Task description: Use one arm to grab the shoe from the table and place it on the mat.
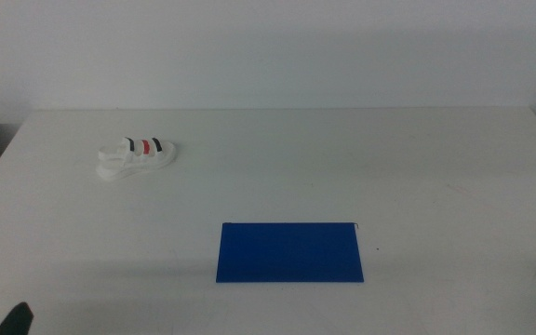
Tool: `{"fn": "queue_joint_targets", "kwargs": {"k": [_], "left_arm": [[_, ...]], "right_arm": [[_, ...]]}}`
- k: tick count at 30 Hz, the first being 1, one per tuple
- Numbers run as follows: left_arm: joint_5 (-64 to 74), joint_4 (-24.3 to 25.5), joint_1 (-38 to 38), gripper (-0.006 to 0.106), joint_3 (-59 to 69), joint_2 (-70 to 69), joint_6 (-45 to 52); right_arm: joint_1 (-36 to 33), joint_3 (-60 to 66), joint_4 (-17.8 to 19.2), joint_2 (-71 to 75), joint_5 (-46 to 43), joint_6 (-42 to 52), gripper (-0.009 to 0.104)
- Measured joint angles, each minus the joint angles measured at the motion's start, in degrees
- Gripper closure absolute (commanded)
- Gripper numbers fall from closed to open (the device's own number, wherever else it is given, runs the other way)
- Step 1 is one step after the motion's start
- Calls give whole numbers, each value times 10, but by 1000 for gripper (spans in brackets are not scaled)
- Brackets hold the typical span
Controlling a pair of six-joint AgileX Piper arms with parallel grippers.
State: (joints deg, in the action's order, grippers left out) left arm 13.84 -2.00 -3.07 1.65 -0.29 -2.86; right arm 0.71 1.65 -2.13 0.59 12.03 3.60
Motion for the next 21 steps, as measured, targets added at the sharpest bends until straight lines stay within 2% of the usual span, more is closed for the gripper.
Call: {"fn": "queue_joint_targets", "kwargs": {"k": [6,21], "left_arm": [[6,1,0,8,-43,122,0],[0,3,0,8,-362,496,75]], "right_arm": [[0,0,0,0,0,0,31],[0,0,0,0,0,0,31]]}}
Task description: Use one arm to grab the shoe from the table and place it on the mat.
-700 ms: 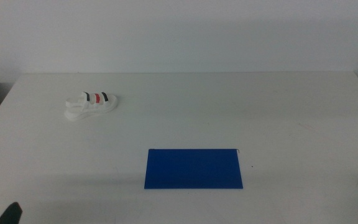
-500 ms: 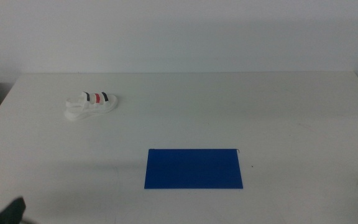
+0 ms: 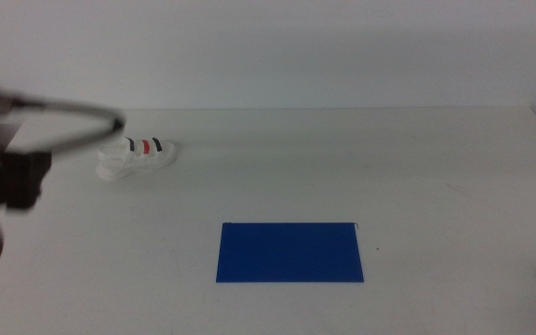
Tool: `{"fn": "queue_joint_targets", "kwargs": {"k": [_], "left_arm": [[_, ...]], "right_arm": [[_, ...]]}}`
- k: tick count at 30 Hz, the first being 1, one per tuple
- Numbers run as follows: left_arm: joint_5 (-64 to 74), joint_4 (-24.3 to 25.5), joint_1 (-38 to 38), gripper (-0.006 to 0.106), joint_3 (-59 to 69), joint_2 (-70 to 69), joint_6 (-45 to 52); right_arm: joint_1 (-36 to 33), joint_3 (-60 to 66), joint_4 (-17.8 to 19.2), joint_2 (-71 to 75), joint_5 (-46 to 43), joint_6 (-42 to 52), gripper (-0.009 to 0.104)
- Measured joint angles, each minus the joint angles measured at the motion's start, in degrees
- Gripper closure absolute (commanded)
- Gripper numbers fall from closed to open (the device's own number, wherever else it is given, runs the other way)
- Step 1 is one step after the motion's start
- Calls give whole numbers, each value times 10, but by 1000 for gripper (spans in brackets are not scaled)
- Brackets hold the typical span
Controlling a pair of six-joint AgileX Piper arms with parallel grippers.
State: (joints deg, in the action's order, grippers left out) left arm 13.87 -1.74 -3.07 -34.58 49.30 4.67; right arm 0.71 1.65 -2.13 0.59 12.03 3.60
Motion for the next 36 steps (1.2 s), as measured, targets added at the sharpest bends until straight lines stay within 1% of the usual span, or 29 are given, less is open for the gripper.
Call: {"fn": "queue_joint_targets", "kwargs": {"k": [6,12,16,21,25,33,36], "left_arm": [[28,0,0,8,-135,133,29],[146,0,0,8,-295,258,58],[232,0,0,8,-402,334,108],[327,0,0,8,-513,415,195],[371,0,0,8,-550,450,250],[407,0,0,8,-556,460,341],[413,-2,0,8,-557,469,355]], "right_arm": [[0,0,0,0,0,0,31],[0,0,0,0,0,0,31],[0,0,0,0,0,0,31],[0,0,0,0,0,0,31],[0,0,0,0,0,0,31],[0,0,0,0,0,0,31],[0,0,0,0,0,0,31]]}}
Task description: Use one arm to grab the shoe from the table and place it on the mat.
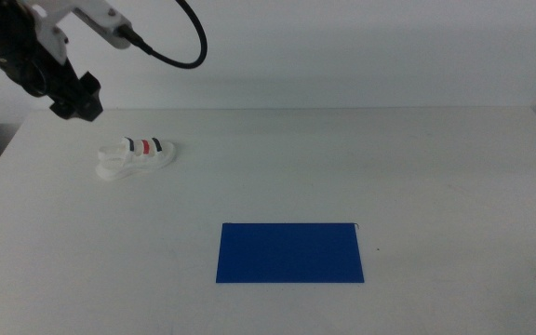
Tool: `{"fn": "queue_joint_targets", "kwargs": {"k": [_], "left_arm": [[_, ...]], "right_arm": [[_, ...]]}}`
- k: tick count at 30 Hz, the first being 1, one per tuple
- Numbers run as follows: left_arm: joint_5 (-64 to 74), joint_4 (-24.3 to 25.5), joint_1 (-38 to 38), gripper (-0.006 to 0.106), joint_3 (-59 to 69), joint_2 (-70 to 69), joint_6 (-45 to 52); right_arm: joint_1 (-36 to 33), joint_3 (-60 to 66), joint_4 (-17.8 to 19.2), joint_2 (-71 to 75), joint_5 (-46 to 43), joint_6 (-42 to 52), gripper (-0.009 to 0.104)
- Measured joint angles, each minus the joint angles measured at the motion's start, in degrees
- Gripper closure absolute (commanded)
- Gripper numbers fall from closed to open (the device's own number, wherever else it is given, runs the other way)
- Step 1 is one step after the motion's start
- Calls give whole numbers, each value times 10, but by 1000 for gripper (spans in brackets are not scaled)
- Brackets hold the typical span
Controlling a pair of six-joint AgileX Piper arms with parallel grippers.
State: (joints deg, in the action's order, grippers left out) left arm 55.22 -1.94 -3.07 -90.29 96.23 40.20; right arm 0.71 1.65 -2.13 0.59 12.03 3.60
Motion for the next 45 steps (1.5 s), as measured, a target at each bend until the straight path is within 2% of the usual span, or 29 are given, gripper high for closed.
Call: {"fn": "queue_joint_targets", "kwargs": {"k": [12,18,29,42,45], "left_arm": [[19,-29,0,10,-22,80,6],[96,-65,13,10,-151,189,44],[150,-74,31,10,-396,395,93],[154,-82,31,10,-409,438,112],[154,-83,31,13,-410,448,113]], "right_arm": [[0,0,0,0,0,0,31],[0,0,0,0,0,0,31],[0,0,0,0,0,0,31],[0,0,0,0,0,0,31],[0,0,0,0,0,0,31]]}}
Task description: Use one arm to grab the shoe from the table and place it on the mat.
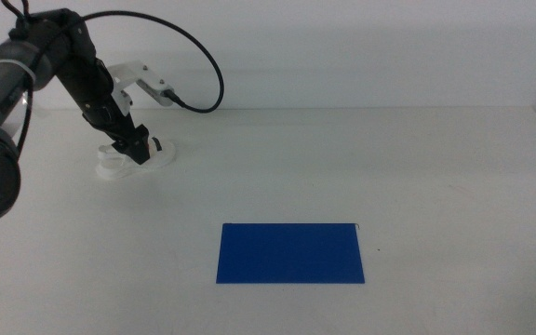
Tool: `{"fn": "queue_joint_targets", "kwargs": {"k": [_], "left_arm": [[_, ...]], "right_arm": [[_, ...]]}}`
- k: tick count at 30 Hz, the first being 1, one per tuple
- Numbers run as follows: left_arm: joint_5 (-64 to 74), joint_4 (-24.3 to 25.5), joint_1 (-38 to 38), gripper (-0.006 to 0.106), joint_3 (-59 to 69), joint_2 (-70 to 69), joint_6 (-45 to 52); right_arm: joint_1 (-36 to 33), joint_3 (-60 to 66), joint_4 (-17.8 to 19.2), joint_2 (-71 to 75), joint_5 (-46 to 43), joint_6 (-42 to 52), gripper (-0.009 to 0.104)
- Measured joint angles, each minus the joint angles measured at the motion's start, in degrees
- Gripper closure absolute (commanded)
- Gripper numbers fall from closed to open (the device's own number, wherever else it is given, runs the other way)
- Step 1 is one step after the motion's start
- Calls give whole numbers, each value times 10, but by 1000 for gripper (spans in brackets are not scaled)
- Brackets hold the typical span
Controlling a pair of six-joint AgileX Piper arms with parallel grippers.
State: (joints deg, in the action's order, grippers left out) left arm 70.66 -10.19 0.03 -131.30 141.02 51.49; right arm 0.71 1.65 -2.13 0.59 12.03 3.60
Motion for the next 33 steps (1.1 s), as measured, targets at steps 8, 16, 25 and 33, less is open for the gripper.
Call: {"fn": "queue_joint_targets", "kwargs": {"k": [8,16,25,33], "left_arm": [[0,-5,0,48,-1,15,0],[0,-3,-1,102,-2,14,-27],[-2,36,-36,102,54,-65,-56],[0,42,-85,102,184,-185,-77]], "right_arm": [[0,0,0,0,0,0,31],[0,0,0,0,0,0,31],[0,0,0,0,0,0,31],[0,0,0,0,0,0,31]]}}
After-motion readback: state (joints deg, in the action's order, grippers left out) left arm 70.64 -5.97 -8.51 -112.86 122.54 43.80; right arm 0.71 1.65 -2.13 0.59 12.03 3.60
